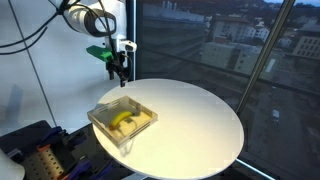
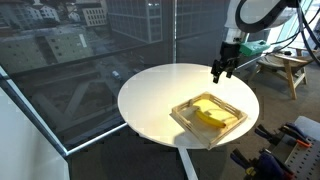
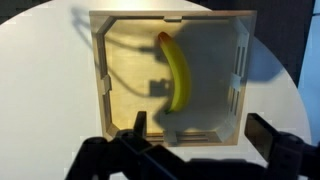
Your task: Put the banana on the table
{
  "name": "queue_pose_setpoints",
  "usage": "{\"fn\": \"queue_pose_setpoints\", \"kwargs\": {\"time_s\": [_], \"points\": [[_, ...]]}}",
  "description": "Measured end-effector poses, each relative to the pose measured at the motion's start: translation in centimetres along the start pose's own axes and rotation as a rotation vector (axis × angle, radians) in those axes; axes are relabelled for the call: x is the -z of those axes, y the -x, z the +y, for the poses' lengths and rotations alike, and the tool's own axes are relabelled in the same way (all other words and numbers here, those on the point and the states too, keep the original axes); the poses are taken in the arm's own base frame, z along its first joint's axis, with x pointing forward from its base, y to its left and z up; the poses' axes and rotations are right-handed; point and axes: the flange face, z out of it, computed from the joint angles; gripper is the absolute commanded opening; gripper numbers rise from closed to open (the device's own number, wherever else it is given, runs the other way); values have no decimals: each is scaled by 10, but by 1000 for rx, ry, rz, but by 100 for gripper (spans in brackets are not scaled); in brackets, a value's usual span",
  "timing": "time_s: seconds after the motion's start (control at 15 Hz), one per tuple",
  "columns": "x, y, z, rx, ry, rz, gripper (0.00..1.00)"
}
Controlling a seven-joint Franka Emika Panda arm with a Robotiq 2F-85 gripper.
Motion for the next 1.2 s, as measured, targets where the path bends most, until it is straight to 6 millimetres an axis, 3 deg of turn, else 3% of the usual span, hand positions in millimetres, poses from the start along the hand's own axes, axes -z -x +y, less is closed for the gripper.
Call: {"fn": "queue_pose_setpoints", "kwargs": {"time_s": [1.2], "points": [[-67,-3,0,-31,92,-48,100]]}}
